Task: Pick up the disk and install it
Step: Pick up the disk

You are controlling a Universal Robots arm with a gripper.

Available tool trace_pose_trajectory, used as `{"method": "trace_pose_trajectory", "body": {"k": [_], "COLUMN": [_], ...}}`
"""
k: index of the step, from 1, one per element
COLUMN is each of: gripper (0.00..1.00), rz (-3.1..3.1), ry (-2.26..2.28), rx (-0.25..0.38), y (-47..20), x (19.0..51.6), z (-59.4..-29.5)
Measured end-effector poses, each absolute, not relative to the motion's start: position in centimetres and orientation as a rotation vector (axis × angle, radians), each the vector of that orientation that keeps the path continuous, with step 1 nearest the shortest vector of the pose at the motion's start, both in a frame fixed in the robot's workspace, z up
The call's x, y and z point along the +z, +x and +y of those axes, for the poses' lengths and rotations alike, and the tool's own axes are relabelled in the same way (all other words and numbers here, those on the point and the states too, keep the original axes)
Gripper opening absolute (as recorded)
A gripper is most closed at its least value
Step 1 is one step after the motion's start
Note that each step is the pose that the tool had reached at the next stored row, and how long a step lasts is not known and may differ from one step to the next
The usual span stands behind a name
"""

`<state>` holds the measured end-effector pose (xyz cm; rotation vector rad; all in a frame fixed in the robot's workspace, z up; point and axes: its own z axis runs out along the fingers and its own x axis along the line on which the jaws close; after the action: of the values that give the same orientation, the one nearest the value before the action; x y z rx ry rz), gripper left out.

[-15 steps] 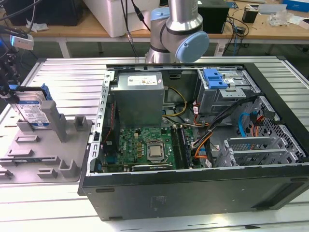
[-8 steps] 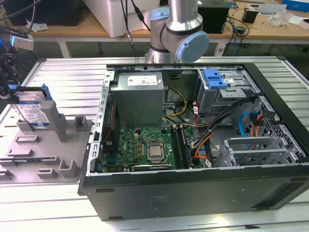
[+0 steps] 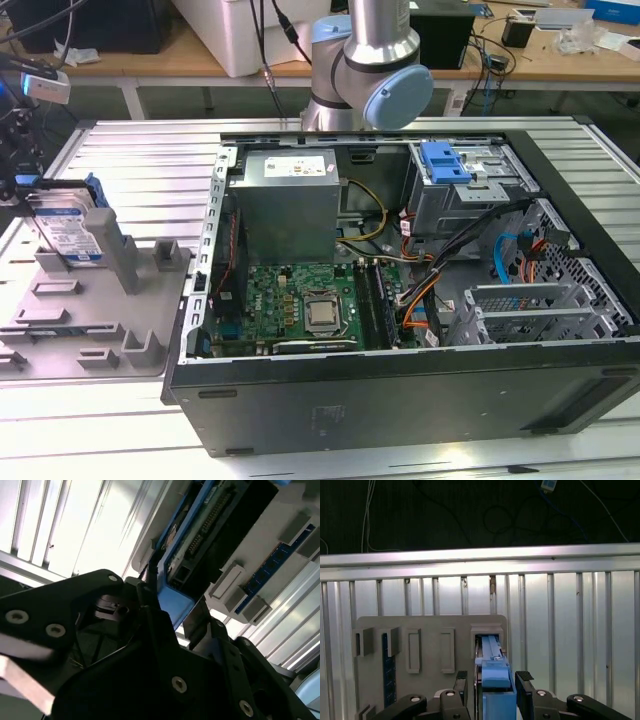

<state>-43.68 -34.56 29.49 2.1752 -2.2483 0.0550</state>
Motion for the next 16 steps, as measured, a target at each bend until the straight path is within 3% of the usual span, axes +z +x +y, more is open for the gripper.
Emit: {"method": "trace_pose_trajectory", "body": {"k": [1,16], "gripper": [0.37,0.37], "rz": [-2.248,-2.249], "ry": [2.175,2.175], "rx": [0.055,0.055], "y": [-43.69,-43.69], "x": [29.48,29.58], "z": [-34.56,-34.55]}}
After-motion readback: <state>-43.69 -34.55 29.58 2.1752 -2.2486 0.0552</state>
